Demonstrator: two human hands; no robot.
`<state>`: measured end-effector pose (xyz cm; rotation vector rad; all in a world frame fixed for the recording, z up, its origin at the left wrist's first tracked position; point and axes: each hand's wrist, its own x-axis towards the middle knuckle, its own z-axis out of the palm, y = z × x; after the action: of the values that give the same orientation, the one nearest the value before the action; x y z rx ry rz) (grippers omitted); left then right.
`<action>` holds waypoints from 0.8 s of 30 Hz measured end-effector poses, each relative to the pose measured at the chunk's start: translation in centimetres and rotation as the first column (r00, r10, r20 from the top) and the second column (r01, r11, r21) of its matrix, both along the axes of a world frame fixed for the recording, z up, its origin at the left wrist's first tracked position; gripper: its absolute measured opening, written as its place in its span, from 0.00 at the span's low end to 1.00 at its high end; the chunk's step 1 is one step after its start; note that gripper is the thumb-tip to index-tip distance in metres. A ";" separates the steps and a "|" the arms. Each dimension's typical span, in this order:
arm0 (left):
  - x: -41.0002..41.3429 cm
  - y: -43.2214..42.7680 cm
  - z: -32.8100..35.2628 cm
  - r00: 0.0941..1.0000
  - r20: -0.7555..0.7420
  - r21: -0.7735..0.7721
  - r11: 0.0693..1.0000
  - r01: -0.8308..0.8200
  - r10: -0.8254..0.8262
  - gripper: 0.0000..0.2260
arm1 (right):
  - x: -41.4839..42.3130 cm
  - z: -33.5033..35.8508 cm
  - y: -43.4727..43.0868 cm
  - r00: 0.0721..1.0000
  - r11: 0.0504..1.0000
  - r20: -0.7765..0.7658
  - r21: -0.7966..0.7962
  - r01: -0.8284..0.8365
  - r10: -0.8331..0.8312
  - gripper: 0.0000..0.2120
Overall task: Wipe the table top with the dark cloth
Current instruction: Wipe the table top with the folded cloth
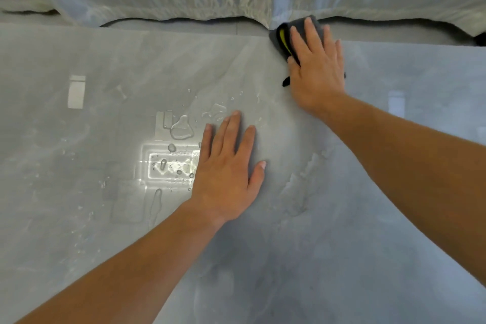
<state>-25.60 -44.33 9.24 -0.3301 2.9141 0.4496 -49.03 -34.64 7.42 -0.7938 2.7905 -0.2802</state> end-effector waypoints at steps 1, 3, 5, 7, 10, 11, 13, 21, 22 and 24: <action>0.1 -0.4 0.1 1.000 -0.003 -0.005 1.000 -0.016 0.016 0.29 | 0.5 0.0 -1.1 0.999 0.999 -0.013 0.001 0.036 -0.036 0.26; 0.3 -1.1 0.3 0.998 -0.008 -0.023 0.997 -0.070 0.070 0.29 | 2.7 0.0 -2.2 0.998 0.999 -0.038 -0.003 -0.040 0.040 0.26; 0.9 -1.7 0.5 0.992 -0.016 -0.029 0.991 -0.129 0.129 0.28 | 5.9 0.0 -1.3 0.973 0.974 -0.046 0.002 -0.227 0.227 0.26; 1.8 -2.2 0.6 0.986 -0.021 -0.031 0.986 -0.166 0.165 0.28 | 8.6 0.1 0.5 0.915 0.915 -0.017 0.018 -0.402 0.402 0.26; 3.4 -2.7 0.6 0.985 0.007 -0.033 0.984 -0.174 0.175 0.27 | 6.9 0.3 1.6 0.896 0.897 0.044 -0.013 -0.442 0.442 0.26; 3.8 -2.9 0.6 0.986 0.022 -0.040 0.985 -0.167 0.168 0.28 | 5.6 0.2 1.4 0.928 0.929 0.047 -0.039 -0.368 0.370 0.26; 4.4 -3.2 0.5 0.987 0.052 -0.061 0.987 -0.146 0.149 0.28 | 3.8 0.3 0.5 0.986 0.986 0.060 -0.077 -0.150 0.155 0.25; 4.8 -3.8 0.7 0.988 0.094 -0.016 0.993 -0.121 0.122 0.31 | 14.0 0.7 2.8 0.896 0.897 0.040 -0.018 -0.443 0.443 0.29; 4.9 -3.9 0.7 0.988 0.096 -0.013 0.993 -0.117 0.117 0.31 | 13.7 0.7 3.4 0.883 0.885 0.054 -0.025 -0.466 0.466 0.29; 5.0 -4.1 0.6 0.989 0.101 -0.019 0.994 -0.105 0.107 0.31 | 11.6 0.7 3.2 0.935 0.936 0.058 -0.047 -0.348 0.351 0.28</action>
<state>-20.59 -48.47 9.88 -0.4970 2.8110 0.4161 -37.44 -31.41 8.09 -1.2440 2.5271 -0.2860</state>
